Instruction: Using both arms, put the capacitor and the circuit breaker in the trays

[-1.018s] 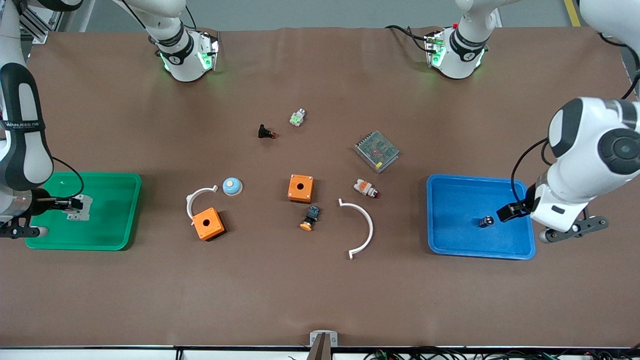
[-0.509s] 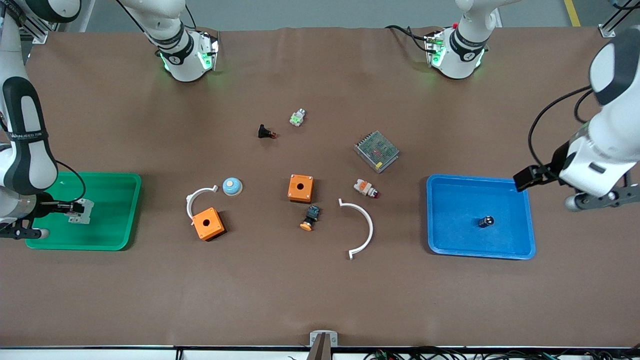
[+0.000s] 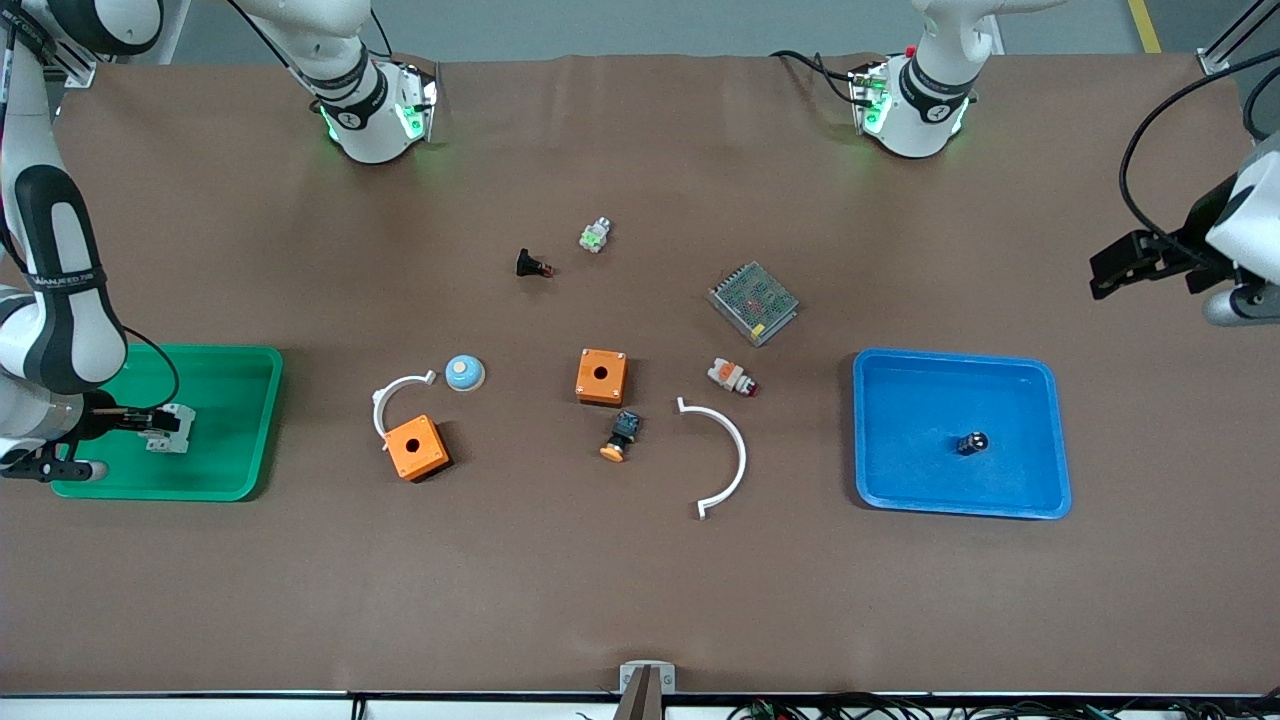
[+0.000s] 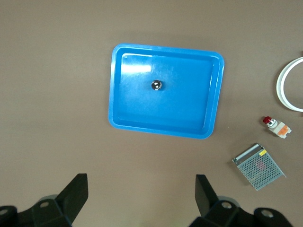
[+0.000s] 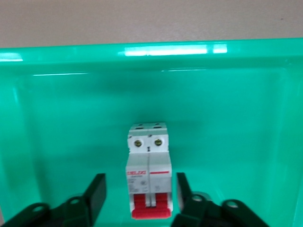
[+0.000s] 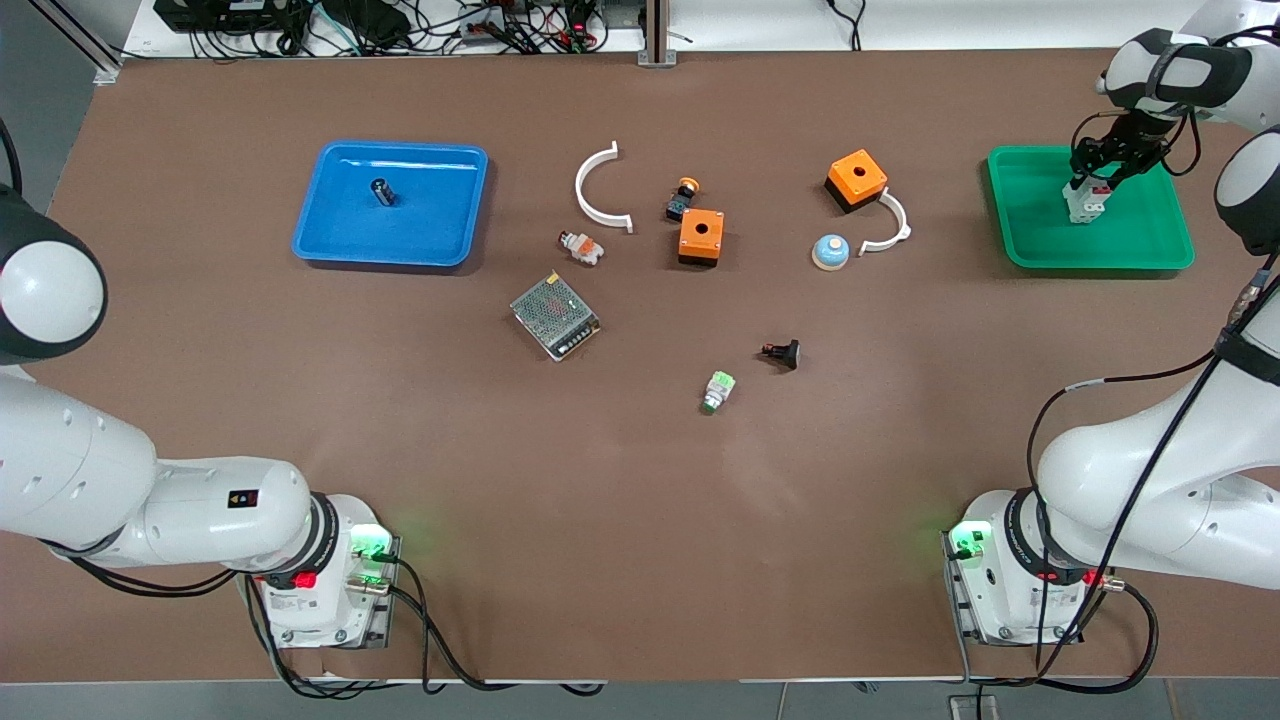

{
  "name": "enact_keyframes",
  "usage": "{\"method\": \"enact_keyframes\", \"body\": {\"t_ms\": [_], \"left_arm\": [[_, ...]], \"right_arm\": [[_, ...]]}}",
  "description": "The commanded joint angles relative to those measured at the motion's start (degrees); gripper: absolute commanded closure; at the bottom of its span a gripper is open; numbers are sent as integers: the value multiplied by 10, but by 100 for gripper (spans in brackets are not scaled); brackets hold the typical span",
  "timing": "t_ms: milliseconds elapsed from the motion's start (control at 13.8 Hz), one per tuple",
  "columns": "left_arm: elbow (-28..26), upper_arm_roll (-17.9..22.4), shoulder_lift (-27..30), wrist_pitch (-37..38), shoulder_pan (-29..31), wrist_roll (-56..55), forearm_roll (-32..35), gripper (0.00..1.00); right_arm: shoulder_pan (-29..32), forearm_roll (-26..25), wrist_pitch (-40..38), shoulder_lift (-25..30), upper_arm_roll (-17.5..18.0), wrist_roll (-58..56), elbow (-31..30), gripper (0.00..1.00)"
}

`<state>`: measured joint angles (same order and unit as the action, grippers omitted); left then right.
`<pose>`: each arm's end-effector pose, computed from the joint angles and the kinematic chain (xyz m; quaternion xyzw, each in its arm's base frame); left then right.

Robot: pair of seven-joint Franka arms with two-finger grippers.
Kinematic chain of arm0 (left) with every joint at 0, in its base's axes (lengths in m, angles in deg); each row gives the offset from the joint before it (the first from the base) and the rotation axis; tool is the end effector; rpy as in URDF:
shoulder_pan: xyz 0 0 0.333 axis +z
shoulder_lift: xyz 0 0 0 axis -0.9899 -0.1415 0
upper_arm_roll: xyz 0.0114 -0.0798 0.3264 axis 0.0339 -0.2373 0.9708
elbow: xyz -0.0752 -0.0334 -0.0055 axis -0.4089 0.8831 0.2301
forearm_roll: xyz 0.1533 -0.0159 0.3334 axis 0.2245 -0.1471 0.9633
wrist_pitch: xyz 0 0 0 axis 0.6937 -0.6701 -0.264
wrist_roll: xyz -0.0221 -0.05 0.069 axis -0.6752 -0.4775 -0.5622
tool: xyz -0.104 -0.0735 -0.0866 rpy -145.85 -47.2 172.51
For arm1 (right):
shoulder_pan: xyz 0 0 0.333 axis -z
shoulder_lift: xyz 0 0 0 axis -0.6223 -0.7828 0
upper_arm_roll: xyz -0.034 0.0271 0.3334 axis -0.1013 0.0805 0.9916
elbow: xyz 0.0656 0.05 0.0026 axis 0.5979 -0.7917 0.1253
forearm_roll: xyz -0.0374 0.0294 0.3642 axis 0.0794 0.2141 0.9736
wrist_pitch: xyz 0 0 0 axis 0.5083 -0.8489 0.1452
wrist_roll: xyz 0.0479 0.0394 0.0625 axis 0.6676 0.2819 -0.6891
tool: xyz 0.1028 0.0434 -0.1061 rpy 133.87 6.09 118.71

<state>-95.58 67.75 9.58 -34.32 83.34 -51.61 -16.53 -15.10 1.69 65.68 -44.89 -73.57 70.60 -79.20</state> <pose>0.5438 -0.0295 0.6021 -0.9993 -0.0108 0.0142 0.0327 0.6162 -0.2498 0.2209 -0.9972 0.0239 0.0707 0.0023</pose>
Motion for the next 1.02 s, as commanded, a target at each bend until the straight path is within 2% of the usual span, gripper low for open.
{"method": "enact_keyframes", "body": {"t_ms": [0, 364, 655, 945], "left_arm": [[-38, 26, 38, 5, -25, 10, -23, 0], [-63, 30, 68, 7, -19, 10, -26, 0], [-62, 28, 67, 4, -18, 26, -32, 0], [-62, 27, 70, 6, -17, 27, -39, 0]], "right_arm": [[-8, -9, -70, 62, 9, 16, -6, 0], [-89, -8, -235, 206, 10, 142, -29, 0], [-157, -4, -260, 339, 12, 223, -119, 0], [-192, 63, -304, 400, 12, 237, -138, 0]]}}
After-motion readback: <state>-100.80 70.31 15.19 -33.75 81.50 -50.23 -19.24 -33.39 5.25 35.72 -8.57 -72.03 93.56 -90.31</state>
